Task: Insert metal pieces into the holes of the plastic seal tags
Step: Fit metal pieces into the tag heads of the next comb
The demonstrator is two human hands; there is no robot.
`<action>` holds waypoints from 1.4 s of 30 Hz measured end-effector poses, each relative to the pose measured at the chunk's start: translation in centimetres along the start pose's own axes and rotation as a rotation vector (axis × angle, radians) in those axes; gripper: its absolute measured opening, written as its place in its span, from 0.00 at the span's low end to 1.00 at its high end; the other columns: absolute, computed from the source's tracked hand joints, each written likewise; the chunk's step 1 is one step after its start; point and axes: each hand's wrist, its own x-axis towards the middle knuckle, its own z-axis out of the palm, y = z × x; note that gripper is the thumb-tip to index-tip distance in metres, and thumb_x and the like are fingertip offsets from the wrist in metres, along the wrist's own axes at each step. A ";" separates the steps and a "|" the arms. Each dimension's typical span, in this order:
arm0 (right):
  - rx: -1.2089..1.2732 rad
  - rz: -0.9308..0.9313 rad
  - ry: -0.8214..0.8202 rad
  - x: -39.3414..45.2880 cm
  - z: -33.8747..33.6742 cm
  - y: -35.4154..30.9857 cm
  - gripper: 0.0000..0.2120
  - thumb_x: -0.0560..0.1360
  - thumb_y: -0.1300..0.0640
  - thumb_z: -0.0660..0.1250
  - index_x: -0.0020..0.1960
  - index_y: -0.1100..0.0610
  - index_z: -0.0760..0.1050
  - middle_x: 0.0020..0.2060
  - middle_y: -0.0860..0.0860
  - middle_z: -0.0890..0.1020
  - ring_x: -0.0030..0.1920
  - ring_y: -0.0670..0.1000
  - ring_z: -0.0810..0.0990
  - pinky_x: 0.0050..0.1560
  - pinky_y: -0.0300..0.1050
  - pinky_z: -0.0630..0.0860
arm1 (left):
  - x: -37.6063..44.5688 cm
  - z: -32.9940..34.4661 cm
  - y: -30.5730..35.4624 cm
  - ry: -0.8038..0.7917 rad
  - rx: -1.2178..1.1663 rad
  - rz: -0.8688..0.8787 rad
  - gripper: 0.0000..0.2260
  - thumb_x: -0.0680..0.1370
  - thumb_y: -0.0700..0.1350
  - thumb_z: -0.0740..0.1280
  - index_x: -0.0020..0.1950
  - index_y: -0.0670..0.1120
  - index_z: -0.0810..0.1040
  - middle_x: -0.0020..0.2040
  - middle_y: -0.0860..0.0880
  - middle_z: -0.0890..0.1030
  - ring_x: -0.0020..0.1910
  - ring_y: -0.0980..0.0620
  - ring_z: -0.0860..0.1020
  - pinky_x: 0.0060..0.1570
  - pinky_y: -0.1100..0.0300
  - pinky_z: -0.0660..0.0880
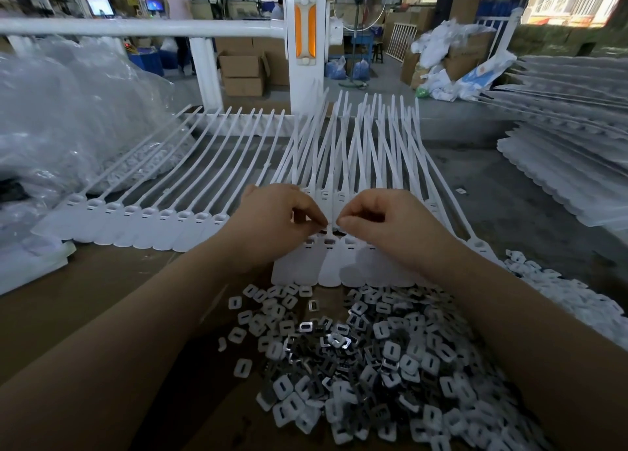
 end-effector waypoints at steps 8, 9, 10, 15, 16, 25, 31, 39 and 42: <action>-0.139 -0.300 -0.407 -0.8 1.4 -1.7 0.07 0.73 0.55 0.74 0.49 0.45 0.84 0.43 0.39 0.84 0.45 0.41 0.80 0.48 0.37 0.74 | 0.1 0.1 -0.7 0.092 -0.257 -0.118 0.08 0.76 0.42 0.71 0.45 0.55 0.83 0.35 0.57 0.79 0.31 0.65 0.75 0.31 0.75 0.68; -0.189 -0.331 -0.392 -0.9 1.6 -1.7 0.07 0.73 0.54 0.74 0.50 0.45 0.84 0.44 0.39 0.84 0.46 0.40 0.80 0.49 0.36 0.74 | 0.1 0.1 -0.7 0.091 -0.258 -0.113 0.07 0.76 0.42 0.72 0.45 0.55 0.84 0.35 0.57 0.79 0.30 0.65 0.75 0.31 0.75 0.68; -0.237 -0.358 -0.380 -0.9 1.8 -1.8 0.08 0.73 0.54 0.73 0.51 0.44 0.84 0.45 0.39 0.84 0.47 0.39 0.80 0.50 0.36 0.74 | 0.0 0.1 -0.7 0.089 -0.259 -0.108 0.07 0.76 0.42 0.72 0.45 0.54 0.84 0.35 0.57 0.79 0.30 0.65 0.75 0.30 0.75 0.68; -0.380 -0.441 -0.389 -1.1 2.4 -2.1 0.09 0.76 0.49 0.70 0.55 0.40 0.82 0.45 0.38 0.81 0.48 0.38 0.75 0.55 0.45 0.71 | 0.0 0.0 -0.7 0.081 -0.275 -0.095 0.06 0.76 0.42 0.71 0.46 0.54 0.84 0.36 0.56 0.80 0.30 0.65 0.74 0.29 0.75 0.68; -0.436 -0.449 -0.402 -1.1 2.5 -2.3 0.09 0.76 0.46 0.68 0.55 0.37 0.81 0.46 0.37 0.80 0.49 0.37 0.73 0.55 0.45 0.68 | 0.0 0.0 -0.7 0.081 -0.274 -0.095 0.06 0.76 0.42 0.71 0.46 0.54 0.84 0.36 0.55 0.80 0.30 0.65 0.75 0.30 0.75 0.68; -0.447 -0.470 -0.381 -1.2 2.8 -2.5 0.05 0.72 0.46 0.71 0.48 0.41 0.81 0.44 0.36 0.79 0.51 0.40 0.75 0.58 0.46 0.66 | -0.1 0.0 -0.5 0.066 -0.297 -0.105 0.07 0.76 0.43 0.72 0.44 0.56 0.83 0.36 0.56 0.79 0.32 0.63 0.75 0.31 0.74 0.70; -0.214 -0.321 -0.323 -1.2 2.1 -2.3 0.04 0.72 0.54 0.72 0.43 0.46 0.79 0.38 0.40 0.81 0.42 0.37 0.78 0.45 0.33 0.75 | 0.2 -0.2 -0.2 0.054 -0.465 -0.164 0.04 0.76 0.40 0.72 0.45 0.50 0.84 0.40 0.52 0.84 0.39 0.57 0.82 0.42 0.66 0.78; 0.136 0.012 0.046 -0.2 0.6 -1.1 0.05 0.75 0.60 0.70 0.46 0.50 0.81 0.39 0.46 0.85 0.40 0.41 0.83 0.42 0.31 0.78 | 0.2 -1.1 -0.3 -0.067 -0.681 -0.262 0.02 0.77 0.43 0.70 0.47 0.48 0.83 0.40 0.50 0.86 0.37 0.54 0.81 0.41 0.59 0.75; 0.189 0.047 0.090 -0.1 0.6 -0.9 0.04 0.75 0.60 0.70 0.48 0.54 0.82 0.39 0.48 0.85 0.38 0.39 0.83 0.36 0.28 0.74 | 0.1 -1.2 -0.2 -0.115 -0.666 -0.258 0.02 0.77 0.45 0.70 0.47 0.48 0.83 0.40 0.50 0.86 0.37 0.55 0.81 0.40 0.59 0.73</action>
